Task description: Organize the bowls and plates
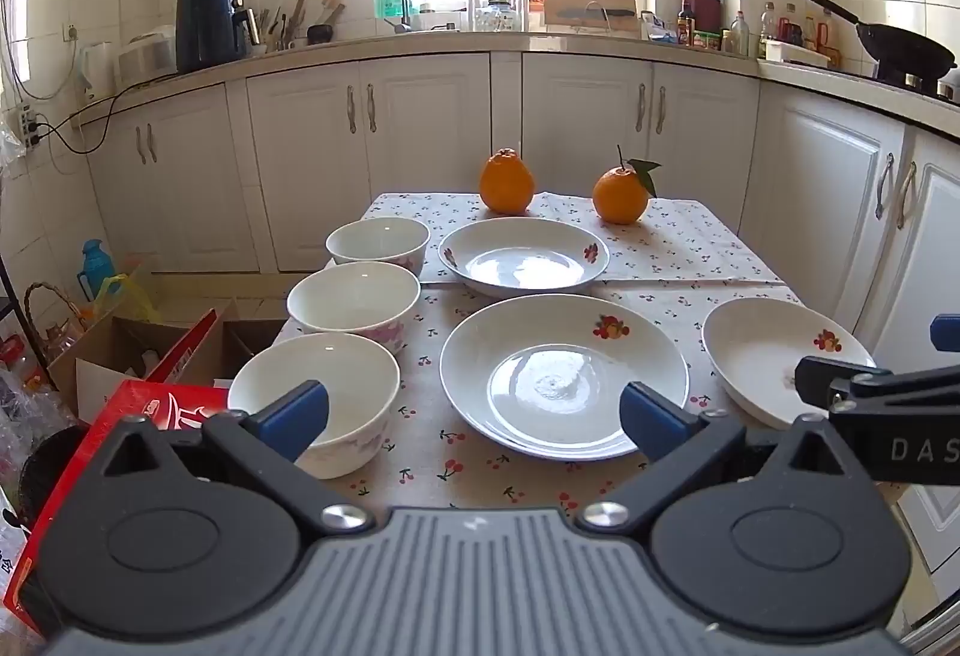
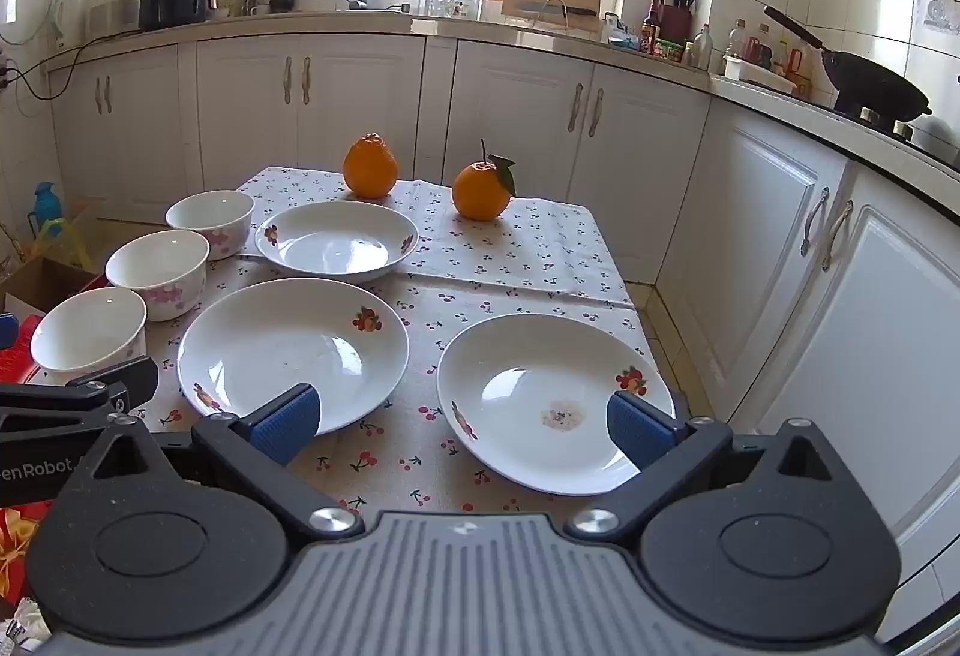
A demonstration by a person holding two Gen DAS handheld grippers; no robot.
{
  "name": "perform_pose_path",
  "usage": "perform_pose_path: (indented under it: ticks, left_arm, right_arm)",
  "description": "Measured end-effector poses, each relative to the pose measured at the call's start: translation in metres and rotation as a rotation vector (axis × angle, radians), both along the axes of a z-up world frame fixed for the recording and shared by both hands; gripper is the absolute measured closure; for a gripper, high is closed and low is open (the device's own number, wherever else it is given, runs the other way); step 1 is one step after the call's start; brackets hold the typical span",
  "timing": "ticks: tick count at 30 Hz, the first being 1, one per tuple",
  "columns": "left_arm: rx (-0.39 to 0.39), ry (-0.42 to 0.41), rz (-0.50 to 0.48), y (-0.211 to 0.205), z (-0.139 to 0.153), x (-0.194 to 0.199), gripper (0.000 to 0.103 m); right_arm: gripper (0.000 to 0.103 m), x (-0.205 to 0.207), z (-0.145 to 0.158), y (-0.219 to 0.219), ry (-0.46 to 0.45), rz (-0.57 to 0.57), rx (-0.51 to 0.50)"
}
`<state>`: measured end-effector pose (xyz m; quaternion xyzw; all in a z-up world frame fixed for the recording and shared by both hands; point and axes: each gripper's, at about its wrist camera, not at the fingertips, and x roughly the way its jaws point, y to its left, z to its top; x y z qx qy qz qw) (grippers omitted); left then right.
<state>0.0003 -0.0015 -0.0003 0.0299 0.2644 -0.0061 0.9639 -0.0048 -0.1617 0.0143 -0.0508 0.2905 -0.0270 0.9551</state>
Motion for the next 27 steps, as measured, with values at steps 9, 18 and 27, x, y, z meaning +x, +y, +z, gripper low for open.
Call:
perform_pose_path:
  ticks: [9,18,27]
  left_arm:
    - [-0.017,-0.006,0.006,0.0009,-0.0010,0.0060,0.001]
    - [-0.022,-0.008,0.007,0.0017,0.0036,-0.0014,0.001]
    - [-0.022,-0.008,0.007,0.0015,0.0039,-0.0014,0.001]
  right_arm:
    - [0.000,-0.0018,0.0032,-0.0008,-0.002,0.005,-0.002]
    - [0.000,-0.0013,0.0015,0.0005,-0.005,0.005,-0.004]
    - [0.000,-0.0014,0.0026,0.0022,-0.005,0.004,-0.010]
